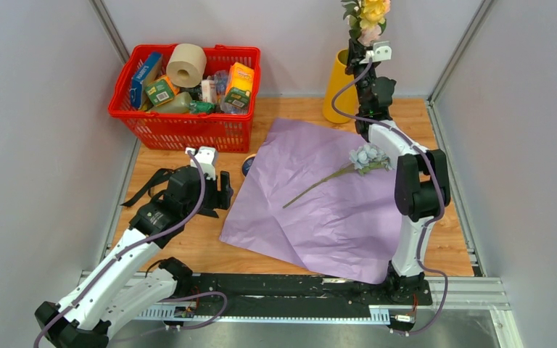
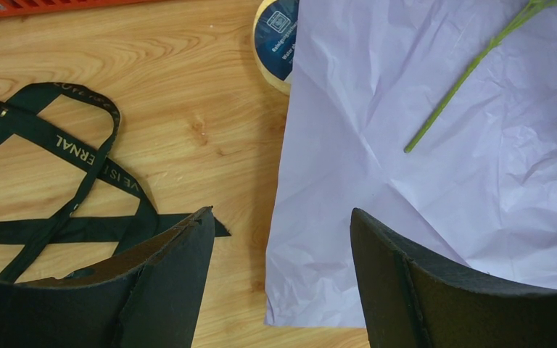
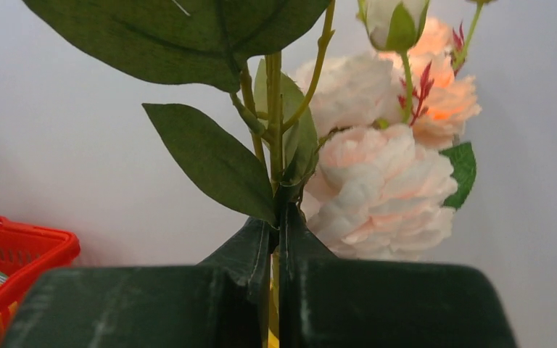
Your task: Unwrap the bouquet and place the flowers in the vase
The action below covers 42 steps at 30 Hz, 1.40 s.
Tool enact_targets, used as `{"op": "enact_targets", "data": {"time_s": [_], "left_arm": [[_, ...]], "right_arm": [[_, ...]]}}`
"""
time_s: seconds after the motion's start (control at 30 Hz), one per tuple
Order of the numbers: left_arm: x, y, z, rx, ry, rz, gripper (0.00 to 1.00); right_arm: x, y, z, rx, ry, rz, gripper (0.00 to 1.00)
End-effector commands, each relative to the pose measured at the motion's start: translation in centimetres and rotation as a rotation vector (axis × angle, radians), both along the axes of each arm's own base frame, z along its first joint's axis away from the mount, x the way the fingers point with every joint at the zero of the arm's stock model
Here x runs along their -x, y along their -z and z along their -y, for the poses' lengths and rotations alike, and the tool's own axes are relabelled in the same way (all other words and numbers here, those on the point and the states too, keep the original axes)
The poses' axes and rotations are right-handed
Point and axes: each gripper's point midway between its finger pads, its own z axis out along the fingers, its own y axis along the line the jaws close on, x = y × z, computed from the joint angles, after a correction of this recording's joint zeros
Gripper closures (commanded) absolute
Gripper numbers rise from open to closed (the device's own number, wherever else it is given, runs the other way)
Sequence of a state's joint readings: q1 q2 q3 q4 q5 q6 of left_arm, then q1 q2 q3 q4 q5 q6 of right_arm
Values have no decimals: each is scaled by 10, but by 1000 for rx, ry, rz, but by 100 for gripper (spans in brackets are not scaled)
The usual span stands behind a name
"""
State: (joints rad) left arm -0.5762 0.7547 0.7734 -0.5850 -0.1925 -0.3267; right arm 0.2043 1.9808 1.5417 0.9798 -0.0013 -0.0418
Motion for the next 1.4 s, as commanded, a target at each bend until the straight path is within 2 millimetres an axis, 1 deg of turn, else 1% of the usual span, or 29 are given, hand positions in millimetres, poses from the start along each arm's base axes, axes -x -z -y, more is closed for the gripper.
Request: {"op": "enact_targets", "data": {"time_s": [0.0, 0.1, 0.23, 0.27, 0.3, 0.37, 0.47, 0.53, 0.63, 0.67, 0.7, 0.73, 0.83, 0.9, 0.97, 1.0, 1.13, 1.17, 1.23, 1.37], "left_arm": [[-6, -17, 5, 19, 15, 49, 23], [-6, -16, 5, 14, 13, 47, 23], [-6, -16, 5, 14, 14, 46, 23], [-7, -17, 5, 15, 13, 49, 23], [-7, -16, 5, 14, 13, 47, 23], [-7, -16, 4, 13, 12, 48, 23], [-6, -16, 4, 13, 11, 47, 23], [-6, -17, 5, 16, 13, 50, 23], [-6, -19, 5, 21, 17, 54, 23], [-6, -18, 6, 20, 18, 51, 23], [-5, -19, 6, 24, 21, 54, 23], [-5, -19, 6, 23, 21, 53, 23], [-5, -19, 6, 24, 21, 54, 23], [-5, -20, 5, 25, 17, 56, 23], [-4, -20, 5, 27, 17, 58, 23], [-4, -20, 5, 26, 17, 57, 23], [-4, -20, 6, 28, 22, 55, 23], [-4, -21, 6, 30, 22, 58, 23], [-5, -20, 5, 27, 21, 58, 23], [-5, -19, 4, 22, 15, 57, 23]], "right_arm": [[-12, 24, 11, -56, 53, -100, 100], [-19, 40, 10, -57, 70, -147, 100], [-30, 50, 9, -54, 92, -207, 100], [-33, 50, 8, -55, 100, -224, 98], [-35, 51, 11, -65, 128, -245, 95], [-34, 53, 13, -70, 160, -287, 84], [-19, 42, 11, -105, 153, -295, 70], [-5, 30, 11, -112, 148, -294, 62], [14, 23, 7, -113, 118, -328, 53], [20, 19, 8, -124, 110, -336, 51], [24, 20, 7, -133, 101, -355, 49], [31, 16, 8, -143, 93, -361, 48], [45, 13, 8, -166, 68, -396, 45], [53, 10, 0, -152, 24, -415, 44], [60, 1, -7, -123, -23, -401, 42], [64, -7, -12, -100, -47, -383, 41], [70, -46, -32, 63, -72, -272, 36], [71, -51, -42, 121, -92, -245, 33], [70, -63, -54, 217, -91, -194, 26], [57, -78, -70, 366, 1, -113, 21]]}}
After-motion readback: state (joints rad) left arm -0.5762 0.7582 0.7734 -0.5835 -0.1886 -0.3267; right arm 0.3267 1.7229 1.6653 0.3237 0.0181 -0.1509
